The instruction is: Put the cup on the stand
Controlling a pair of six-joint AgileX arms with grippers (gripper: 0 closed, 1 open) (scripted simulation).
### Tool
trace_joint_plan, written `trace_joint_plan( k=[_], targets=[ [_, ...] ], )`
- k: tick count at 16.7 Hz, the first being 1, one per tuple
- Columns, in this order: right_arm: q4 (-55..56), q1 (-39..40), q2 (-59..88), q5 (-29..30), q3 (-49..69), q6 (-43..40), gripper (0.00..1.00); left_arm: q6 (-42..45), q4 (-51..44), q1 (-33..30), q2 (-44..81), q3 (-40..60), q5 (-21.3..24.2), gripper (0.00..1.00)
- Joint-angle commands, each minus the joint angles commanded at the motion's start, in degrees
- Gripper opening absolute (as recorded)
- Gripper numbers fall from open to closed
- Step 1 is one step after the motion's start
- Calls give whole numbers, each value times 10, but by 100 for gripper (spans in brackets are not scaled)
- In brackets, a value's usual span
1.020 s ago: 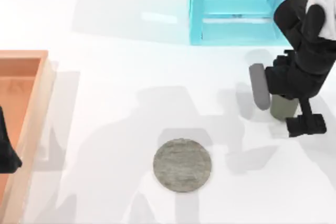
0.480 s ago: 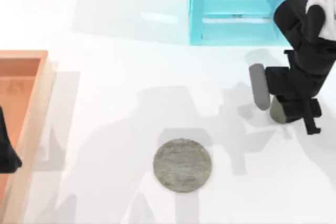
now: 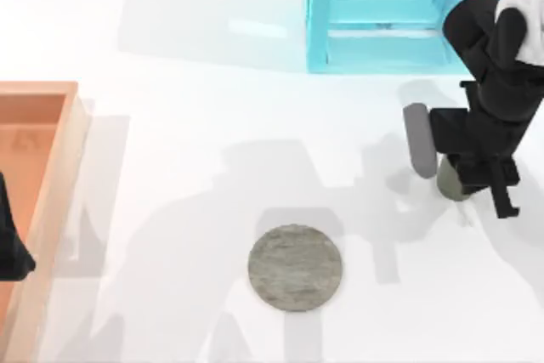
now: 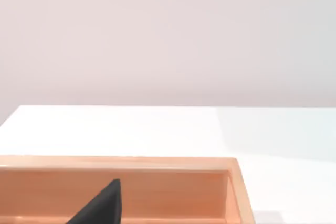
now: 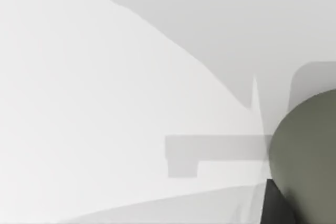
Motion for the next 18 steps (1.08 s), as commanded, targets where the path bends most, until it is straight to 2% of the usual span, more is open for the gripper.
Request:
trace_joint_plan(
  k=[5, 9, 13, 18],
  targets=[
    [-4, 12, 3, 1, 8, 18, 0, 0, 0, 0, 0, 0, 0, 100],
    [-26, 76, 22, 2, 54, 126, 0, 0, 0, 0, 0, 0, 0, 100],
    [-64, 162, 51, 1, 118, 327, 0, 0, 0, 0, 0, 0, 0, 100],
    [-129, 257, 93, -7, 197, 659, 0, 0, 0, 0, 0, 0, 0, 100]
  ],
)
